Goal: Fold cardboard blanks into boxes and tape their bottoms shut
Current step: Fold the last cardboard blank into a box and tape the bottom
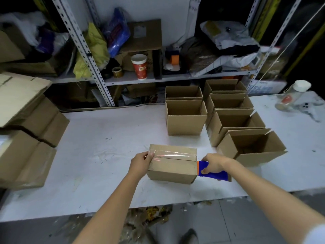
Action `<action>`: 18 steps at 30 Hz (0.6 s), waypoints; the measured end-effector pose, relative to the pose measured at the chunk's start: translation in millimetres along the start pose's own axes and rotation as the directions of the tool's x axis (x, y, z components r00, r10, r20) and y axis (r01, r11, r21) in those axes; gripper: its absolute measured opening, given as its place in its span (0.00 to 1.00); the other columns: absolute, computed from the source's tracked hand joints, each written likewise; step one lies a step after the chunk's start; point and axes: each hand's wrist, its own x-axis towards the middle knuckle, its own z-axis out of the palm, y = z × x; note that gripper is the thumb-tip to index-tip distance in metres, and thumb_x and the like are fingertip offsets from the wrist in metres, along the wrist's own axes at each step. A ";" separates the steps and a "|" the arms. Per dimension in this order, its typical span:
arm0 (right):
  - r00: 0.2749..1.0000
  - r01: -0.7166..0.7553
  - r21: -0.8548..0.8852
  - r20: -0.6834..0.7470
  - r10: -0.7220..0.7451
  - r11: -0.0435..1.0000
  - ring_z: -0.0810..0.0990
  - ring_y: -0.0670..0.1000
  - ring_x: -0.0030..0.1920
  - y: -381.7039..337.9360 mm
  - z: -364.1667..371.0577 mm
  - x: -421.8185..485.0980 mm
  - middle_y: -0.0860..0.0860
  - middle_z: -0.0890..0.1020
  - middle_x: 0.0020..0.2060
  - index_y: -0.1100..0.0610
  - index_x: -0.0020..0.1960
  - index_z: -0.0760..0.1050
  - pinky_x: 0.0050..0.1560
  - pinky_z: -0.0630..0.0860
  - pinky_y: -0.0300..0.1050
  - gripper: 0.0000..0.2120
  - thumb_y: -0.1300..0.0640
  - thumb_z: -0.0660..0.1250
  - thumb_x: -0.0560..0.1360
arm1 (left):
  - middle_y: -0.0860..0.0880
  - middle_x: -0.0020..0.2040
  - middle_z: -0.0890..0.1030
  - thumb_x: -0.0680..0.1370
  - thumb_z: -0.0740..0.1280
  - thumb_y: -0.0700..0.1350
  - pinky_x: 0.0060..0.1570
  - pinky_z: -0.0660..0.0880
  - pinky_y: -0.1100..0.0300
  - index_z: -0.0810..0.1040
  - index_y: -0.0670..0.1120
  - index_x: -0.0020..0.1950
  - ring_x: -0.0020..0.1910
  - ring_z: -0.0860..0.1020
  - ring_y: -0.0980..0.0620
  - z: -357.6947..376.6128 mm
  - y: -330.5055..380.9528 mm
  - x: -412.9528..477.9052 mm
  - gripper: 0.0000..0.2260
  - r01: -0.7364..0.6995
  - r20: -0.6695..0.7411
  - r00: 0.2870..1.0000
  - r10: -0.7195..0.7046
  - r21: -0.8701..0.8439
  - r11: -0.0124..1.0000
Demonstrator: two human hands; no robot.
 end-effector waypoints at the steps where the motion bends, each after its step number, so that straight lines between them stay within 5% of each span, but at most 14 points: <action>1: 1.000 0.000 0.020 0.002 0.000 1.000 0.83 0.53 0.48 2.8 4.9 3.2 0.52 0.77 0.58 0.52 0.73 0.66 0.50 0.83 0.47 0.30 0.48 0.72 0.75 | 0.49 0.54 0.83 0.83 0.60 0.55 0.45 0.71 0.57 0.82 0.48 0.59 0.50 0.77 0.49 -0.8 1.6 0.3 0.16 -0.012 -0.004 1.000 0.012 0.052 0.999; 4: 1.000 -0.002 0.092 -0.006 0.002 0.996 0.83 0.52 0.47 15.0 10.4 7.0 0.51 0.76 0.59 0.50 0.75 0.63 0.48 0.84 0.46 0.32 0.46 0.72 0.76 | 0.46 0.66 0.79 0.83 0.60 0.53 0.55 0.73 0.54 0.74 0.49 0.69 0.59 0.77 0.46 -9.0 12.5 6.9 0.16 -0.056 0.026 0.998 0.051 0.259 0.964; 7: 0.999 -0.019 0.179 -0.032 0.025 0.984 0.83 0.53 0.48 26.1 10.9 6.1 0.52 0.75 0.61 0.50 0.77 0.61 0.47 0.84 0.47 0.34 0.45 0.71 0.76 | 0.49 0.76 0.69 0.81 0.64 0.47 0.66 0.71 0.51 0.57 0.55 0.81 0.71 0.71 0.46 -14.4 42.2 14.4 0.29 -0.234 0.083 0.972 0.221 0.477 0.847; 11: 0.998 -0.027 0.203 -0.042 0.036 0.979 0.81 0.53 0.51 34.9 16.1 3.3 0.52 0.75 0.64 0.50 0.77 0.60 0.50 0.83 0.47 0.35 0.44 0.72 0.75 | 0.50 0.76 0.69 0.77 0.69 0.57 0.68 0.68 0.52 0.64 0.54 0.78 0.72 0.69 0.48 10.0 76.1 22.8 0.31 -0.502 0.414 0.861 0.296 0.598 0.624; 15: 0.998 0.005 0.210 -0.067 0.009 0.978 0.80 0.51 0.52 39.6 16.1 -2.1 0.51 0.74 0.65 0.49 0.77 0.60 0.46 0.82 0.42 0.35 0.43 0.71 0.76 | 0.51 0.65 0.78 0.76 0.64 0.65 0.50 0.73 0.55 0.70 0.54 0.72 0.61 0.76 0.48 7.2 81.6 27.7 0.27 -0.356 0.349 0.928 0.134 0.714 0.603; 18: 0.996 0.022 0.243 -0.094 0.001 0.970 0.82 0.51 0.49 36.6 9.4 -7.4 0.51 0.74 0.61 0.49 0.78 0.59 0.41 0.79 0.39 0.34 0.44 0.69 0.77 | 0.49 0.66 0.77 0.79 0.61 0.65 0.52 0.72 0.54 0.69 0.52 0.73 0.60 0.76 0.47 -19.9 75.7 23.2 0.27 -0.164 0.254 0.967 -0.018 0.674 0.720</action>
